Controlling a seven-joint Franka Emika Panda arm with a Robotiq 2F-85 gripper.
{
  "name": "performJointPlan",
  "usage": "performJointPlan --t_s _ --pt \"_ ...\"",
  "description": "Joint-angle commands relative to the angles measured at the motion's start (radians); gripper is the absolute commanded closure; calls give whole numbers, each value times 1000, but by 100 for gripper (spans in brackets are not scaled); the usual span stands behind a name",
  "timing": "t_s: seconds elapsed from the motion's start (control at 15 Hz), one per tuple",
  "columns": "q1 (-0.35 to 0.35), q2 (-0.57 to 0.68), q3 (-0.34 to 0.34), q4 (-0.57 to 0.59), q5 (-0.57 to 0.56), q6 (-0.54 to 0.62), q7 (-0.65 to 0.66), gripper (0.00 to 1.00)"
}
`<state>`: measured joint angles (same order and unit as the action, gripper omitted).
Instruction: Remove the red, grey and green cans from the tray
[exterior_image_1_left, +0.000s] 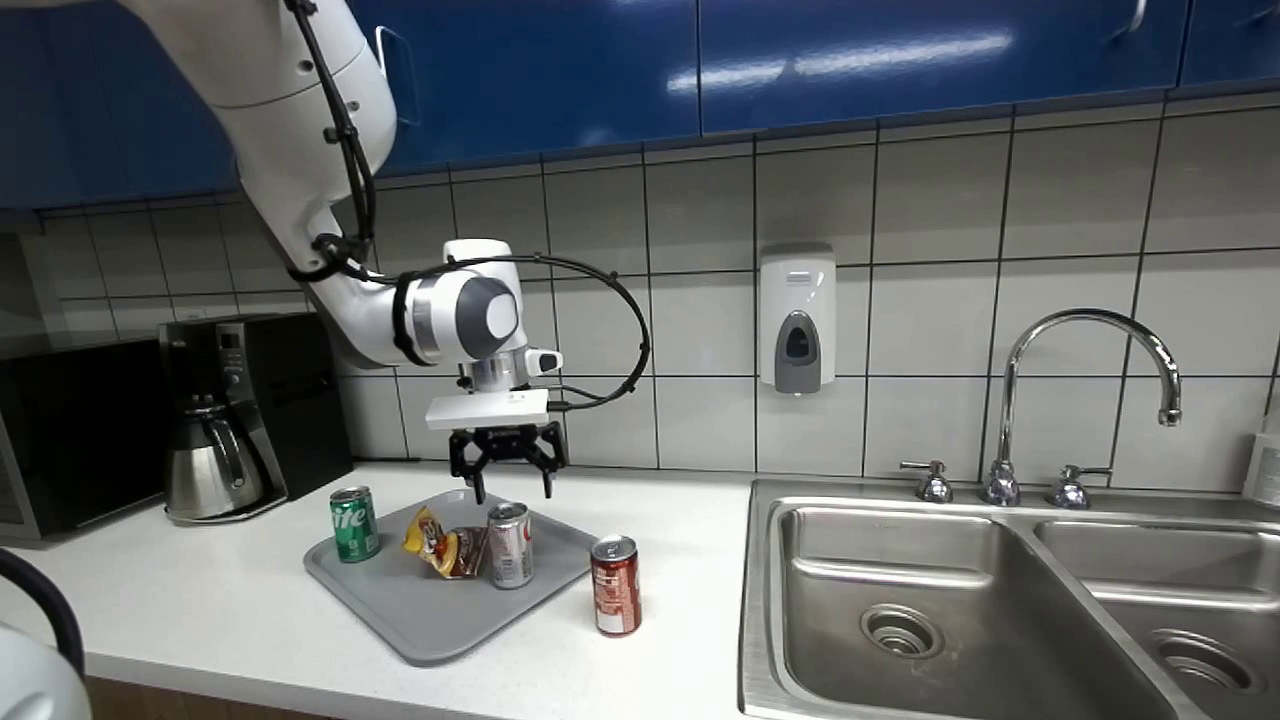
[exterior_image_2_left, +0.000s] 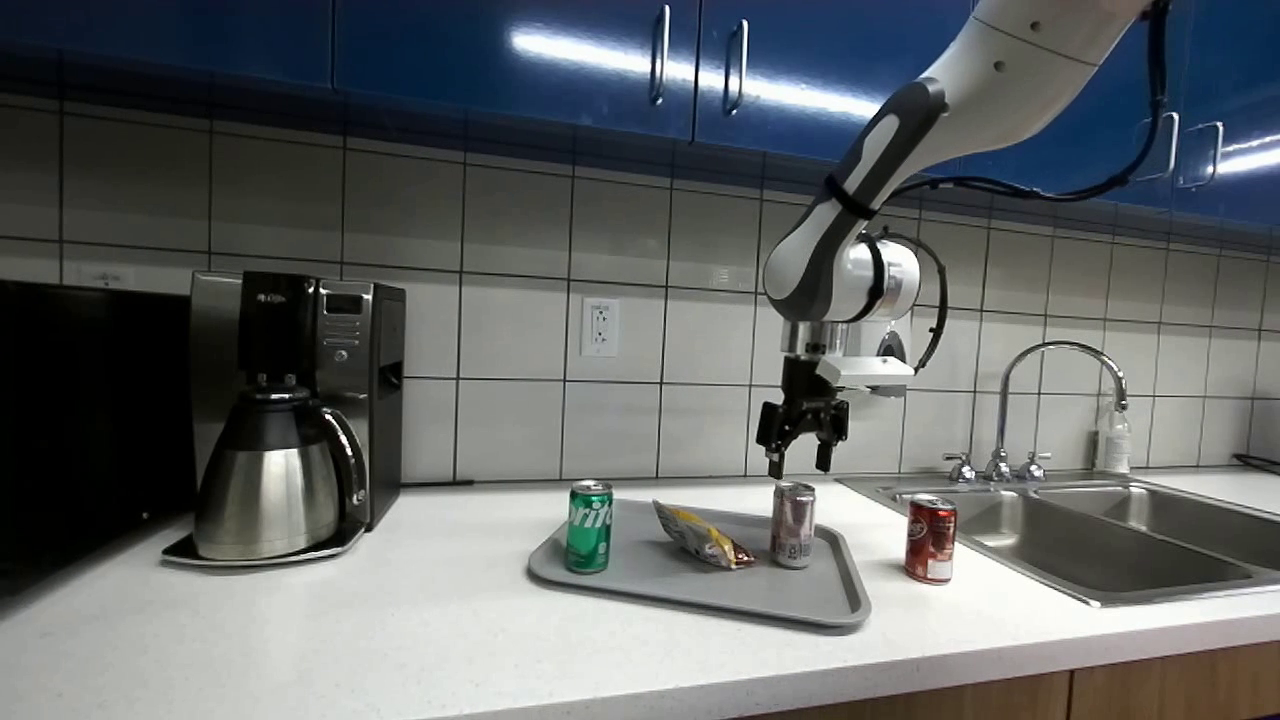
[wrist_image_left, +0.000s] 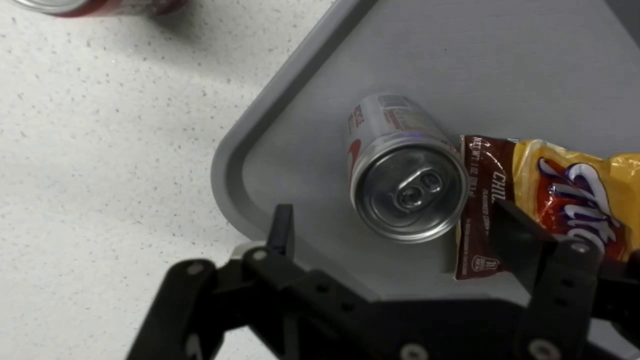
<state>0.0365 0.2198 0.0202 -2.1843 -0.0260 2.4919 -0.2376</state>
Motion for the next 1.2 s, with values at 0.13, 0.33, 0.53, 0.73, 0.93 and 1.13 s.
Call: performJointPlan --t_s 0.13,0.33,0.53,0.73,0.93,1.13 --pt "7 57 6 49 -39 3 59 0" --pt "11 70 8 56 -40 3 61 0" --pt "17 80 6 58 -45 3 69 0" --pt "22 92 -1 52 -64 6 83 0" --pt "23 101 -3 48 -82 9 94 0" --pt "21 112 0 46 -89 13 98 0"
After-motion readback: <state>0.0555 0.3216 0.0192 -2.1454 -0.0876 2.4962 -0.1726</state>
